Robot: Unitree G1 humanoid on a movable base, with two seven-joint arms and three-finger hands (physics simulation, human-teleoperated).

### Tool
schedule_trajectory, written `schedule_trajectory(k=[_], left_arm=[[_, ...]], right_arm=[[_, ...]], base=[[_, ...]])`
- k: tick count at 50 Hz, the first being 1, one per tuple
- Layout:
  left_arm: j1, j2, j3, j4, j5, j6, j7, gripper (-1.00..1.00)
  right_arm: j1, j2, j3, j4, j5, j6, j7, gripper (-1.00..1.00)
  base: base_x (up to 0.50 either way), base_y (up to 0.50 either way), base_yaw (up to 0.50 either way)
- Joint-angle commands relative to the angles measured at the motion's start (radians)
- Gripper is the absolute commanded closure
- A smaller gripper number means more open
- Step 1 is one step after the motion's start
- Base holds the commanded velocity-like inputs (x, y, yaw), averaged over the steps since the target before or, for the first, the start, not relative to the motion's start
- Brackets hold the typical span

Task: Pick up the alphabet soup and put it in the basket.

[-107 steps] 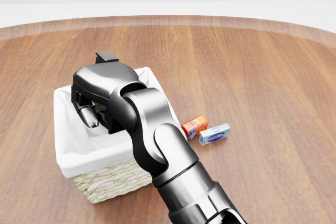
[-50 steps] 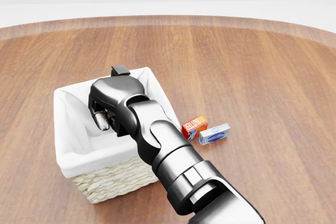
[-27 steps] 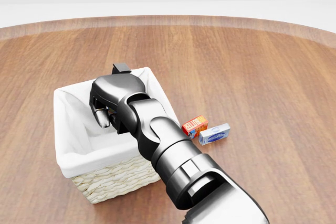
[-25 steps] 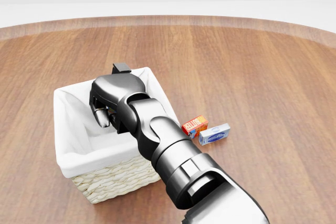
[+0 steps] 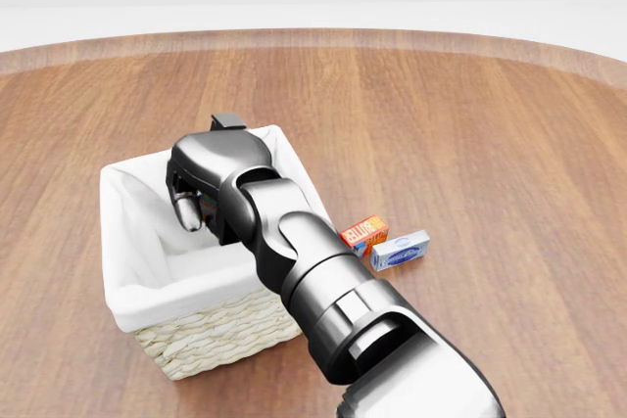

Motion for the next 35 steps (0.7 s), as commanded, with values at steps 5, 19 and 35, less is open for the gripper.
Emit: schedule_trajectory(k=[5, 19, 35], left_arm=[[-0.003, 0.0, 0.005, 0.007, -0.004, 0.0, -0.001, -1.0], [-0.002, 0.005, 0.005, 0.007, -0.015, 0.0, 0.009, -1.0], [0.002, 0.005, 0.002, 0.009, -0.012, 0.0, 0.007, -1.0]], right_arm=[[-0.019, 0.0, -0.007, -0.006, 0.008, 0.033, -0.019, -1.0], [-0.024, 0.003, -0.004, -0.009, 0.009, 0.035, -0.016, -1.0], [-0.046, -0.009, -0.005, -0.068, 0.006, 0.049, 0.044, -1.0]], base=[[0.0, 0.0, 0.0], [0.0, 0.0, 0.0], [0.0, 0.0, 0.0]])
